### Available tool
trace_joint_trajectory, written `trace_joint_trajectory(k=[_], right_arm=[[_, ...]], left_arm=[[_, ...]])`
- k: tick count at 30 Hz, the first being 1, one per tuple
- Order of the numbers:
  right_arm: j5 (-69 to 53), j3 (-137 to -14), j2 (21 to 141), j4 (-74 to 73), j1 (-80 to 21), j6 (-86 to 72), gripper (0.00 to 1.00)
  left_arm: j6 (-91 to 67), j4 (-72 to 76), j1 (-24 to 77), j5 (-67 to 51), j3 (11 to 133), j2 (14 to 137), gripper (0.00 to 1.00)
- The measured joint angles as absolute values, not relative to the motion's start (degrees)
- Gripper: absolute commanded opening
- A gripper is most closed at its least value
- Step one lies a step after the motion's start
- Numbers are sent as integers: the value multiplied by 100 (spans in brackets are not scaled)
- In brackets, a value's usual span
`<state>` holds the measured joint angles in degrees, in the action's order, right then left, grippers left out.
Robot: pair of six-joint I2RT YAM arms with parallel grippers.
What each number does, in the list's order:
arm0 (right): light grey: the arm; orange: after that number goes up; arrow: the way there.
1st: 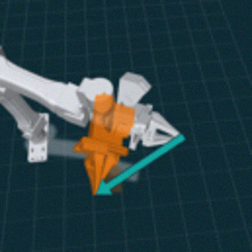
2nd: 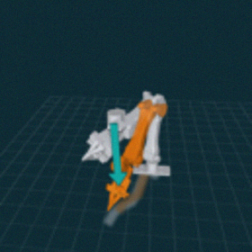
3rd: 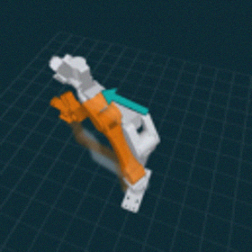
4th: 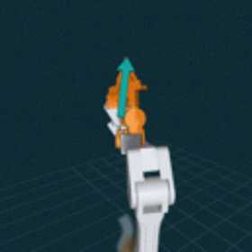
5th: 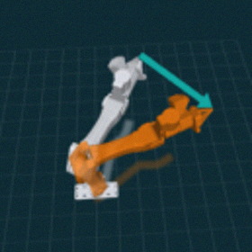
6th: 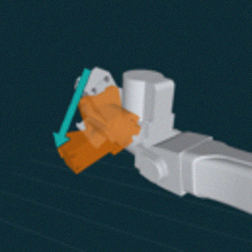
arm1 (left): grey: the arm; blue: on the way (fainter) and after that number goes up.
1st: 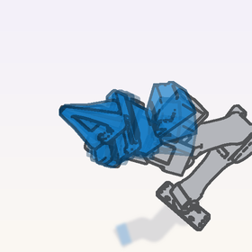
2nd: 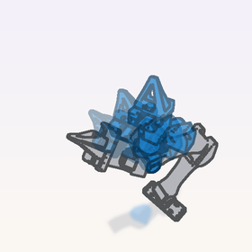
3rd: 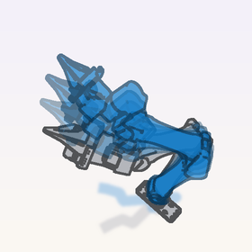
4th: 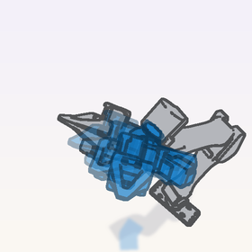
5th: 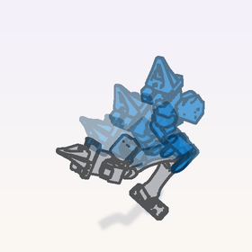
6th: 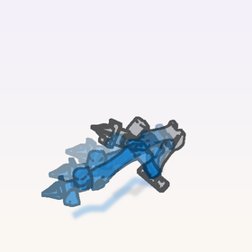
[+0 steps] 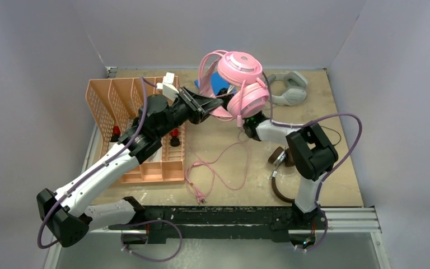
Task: Wrap the headphones
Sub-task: Wrap the headphones cable around the headphones.
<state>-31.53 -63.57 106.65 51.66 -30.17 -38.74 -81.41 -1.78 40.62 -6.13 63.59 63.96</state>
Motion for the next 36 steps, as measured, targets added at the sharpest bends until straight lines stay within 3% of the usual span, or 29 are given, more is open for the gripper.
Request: trace_joint_trajectory(k=[9,20,26,32,36], right_arm=[[-3400,-5293,10551,7074,-3428,-4611,0],[-3277,-4915,9188,6394,-4185,-3938,0],[-3048,-4912,8882,5502,-4473,-3487,1],[-2292,-4713,8425,3575,-3870,-3500,53],[-1671,-4696,7804,1909,-2862,-3297,78]], left_arm=[[-8005,467,4062,357,6305,6449,0],[-7380,158,4062,2825,6766,6455,0],[-7404,69,4051,3479,6794,6490,0],[-7435,-412,4051,3376,6956,6475,0],[-7220,-910,4053,3441,6812,6149,0]])
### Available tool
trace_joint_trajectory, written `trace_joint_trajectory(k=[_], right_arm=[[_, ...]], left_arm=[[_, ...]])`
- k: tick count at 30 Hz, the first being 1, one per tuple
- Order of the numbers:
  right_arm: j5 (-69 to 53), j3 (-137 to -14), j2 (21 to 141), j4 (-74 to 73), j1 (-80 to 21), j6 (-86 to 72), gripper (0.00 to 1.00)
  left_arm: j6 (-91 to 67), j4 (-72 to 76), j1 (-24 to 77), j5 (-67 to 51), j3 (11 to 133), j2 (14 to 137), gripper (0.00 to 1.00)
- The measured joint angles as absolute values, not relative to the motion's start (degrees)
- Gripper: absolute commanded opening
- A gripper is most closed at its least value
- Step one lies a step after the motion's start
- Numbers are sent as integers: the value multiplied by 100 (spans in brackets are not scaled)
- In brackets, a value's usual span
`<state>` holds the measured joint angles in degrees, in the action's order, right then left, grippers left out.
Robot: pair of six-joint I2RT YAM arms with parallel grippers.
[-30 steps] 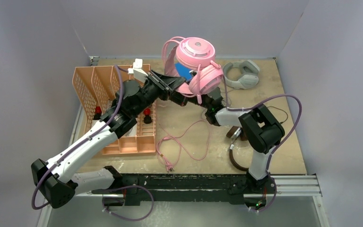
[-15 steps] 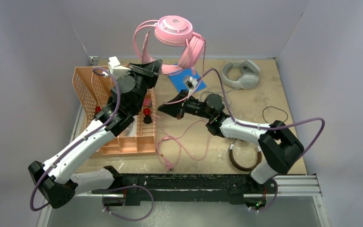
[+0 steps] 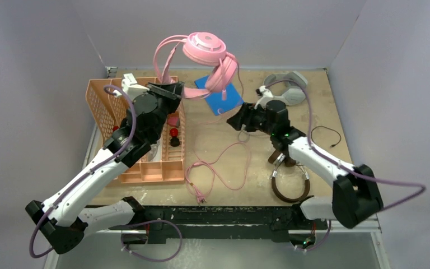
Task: Wrap the headphones
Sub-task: Wrap the headphones cable around the headphones.
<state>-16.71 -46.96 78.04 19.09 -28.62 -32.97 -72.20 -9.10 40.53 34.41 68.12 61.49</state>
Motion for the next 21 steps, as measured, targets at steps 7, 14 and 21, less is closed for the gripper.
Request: trace_joint_trajectory(k=[7,14,21], right_arm=[[-543,-5083,6272,-484,-2751,-2862,94],[-587,-5642,5557,-875,-2873,-3511,97],[-655,-6090,6163,-198,-3363,-4718,99]], left_arm=[[-6805,-1385,4051,4062,6211,5513,0],[-6285,-1039,4051,4305,5758,5937,0],[-5717,-351,4051,4528,5120,6154,0]])
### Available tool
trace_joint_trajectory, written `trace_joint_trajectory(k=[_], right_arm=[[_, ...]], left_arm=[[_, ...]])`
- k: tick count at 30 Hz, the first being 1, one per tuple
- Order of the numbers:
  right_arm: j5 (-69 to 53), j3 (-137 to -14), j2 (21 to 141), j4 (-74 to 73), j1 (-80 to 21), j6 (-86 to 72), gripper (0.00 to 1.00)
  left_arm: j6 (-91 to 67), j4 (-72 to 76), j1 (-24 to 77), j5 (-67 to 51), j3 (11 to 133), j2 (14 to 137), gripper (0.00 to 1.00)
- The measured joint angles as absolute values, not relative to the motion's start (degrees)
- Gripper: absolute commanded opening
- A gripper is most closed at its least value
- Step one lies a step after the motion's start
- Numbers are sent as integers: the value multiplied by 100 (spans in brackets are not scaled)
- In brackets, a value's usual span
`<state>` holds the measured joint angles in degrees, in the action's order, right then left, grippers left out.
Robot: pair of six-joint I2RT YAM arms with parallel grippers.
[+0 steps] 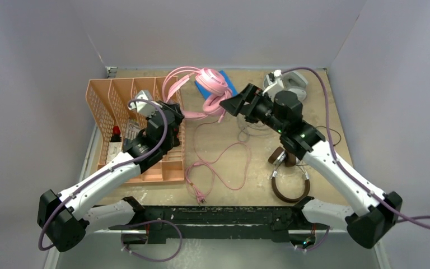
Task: Wrap the headphones
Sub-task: Wrap the headphones cable around the headphones.
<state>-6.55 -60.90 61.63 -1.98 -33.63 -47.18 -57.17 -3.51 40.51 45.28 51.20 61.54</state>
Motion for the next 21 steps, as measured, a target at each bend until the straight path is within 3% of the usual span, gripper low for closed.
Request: trace_joint_trajectory(k=[7,9,12,13,18,21], right_arm=[[207,-6700,7207,-239,-3898,-5653,98],[445,-6770,7428,-322,-4001,-5968,90],[770,-6785,7660,-414,-4147,-6390,66],[891,-6764,7708,-392,-4200,-6525,63],[1452,-6549,7765,-242,-4388,-6956,62],[1608,-6552,7881,-217,-4423,-7011,53]], left_arm=[[-5625,399,4053,4567,4678,6154,0],[-5583,690,4066,4567,4530,6154,0],[-5476,1142,4104,4619,4270,6154,0],[-5430,1310,4125,4641,4158,6154,0],[-5332,2099,4215,4692,3559,6154,0],[-5269,2316,4224,4698,3409,6149,0]])
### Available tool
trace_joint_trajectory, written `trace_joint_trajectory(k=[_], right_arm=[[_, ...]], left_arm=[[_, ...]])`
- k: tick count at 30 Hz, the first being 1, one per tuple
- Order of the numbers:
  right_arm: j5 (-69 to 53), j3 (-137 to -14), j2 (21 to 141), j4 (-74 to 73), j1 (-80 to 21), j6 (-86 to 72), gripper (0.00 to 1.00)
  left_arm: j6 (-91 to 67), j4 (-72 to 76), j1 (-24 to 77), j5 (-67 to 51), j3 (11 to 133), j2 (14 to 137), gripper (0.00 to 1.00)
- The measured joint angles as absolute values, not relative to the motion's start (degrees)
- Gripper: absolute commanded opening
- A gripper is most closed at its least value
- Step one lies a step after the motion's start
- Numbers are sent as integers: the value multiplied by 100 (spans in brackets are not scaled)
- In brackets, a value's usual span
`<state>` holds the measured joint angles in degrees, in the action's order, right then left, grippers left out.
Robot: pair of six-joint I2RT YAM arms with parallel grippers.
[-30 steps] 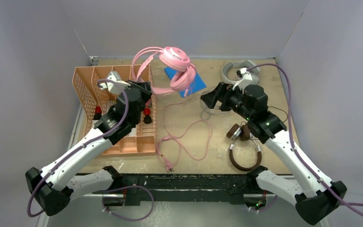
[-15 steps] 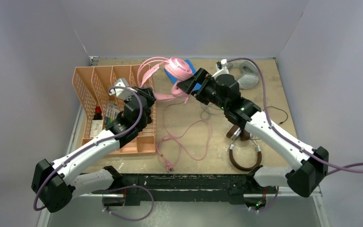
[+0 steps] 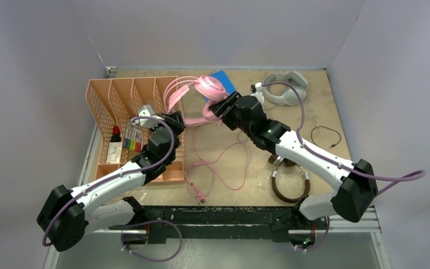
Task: Wrap the headphones
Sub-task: Wrap the headphones cable around the headphones.
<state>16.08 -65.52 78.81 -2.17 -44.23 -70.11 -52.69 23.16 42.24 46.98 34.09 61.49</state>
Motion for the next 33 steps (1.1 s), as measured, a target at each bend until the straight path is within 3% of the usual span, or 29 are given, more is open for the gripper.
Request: trace_joint_trajectory(k=[4,10,22,33], right_arm=[[1754,-6552,7977,-298,-4466,-6932,35],[2174,-6552,7972,-379,-4484,-6665,30],[2622,-6823,7975,-987,-4484,-6136,31],[2596,-6890,7977,-1151,-4469,-6034,31]], left_arm=[[-5271,2025,4226,4694,3422,6058,33],[-5749,246,4313,4576,4309,5953,66],[-5328,-2027,4313,4711,5640,6536,75],[-4392,-2399,4316,4971,6281,7203,67]])
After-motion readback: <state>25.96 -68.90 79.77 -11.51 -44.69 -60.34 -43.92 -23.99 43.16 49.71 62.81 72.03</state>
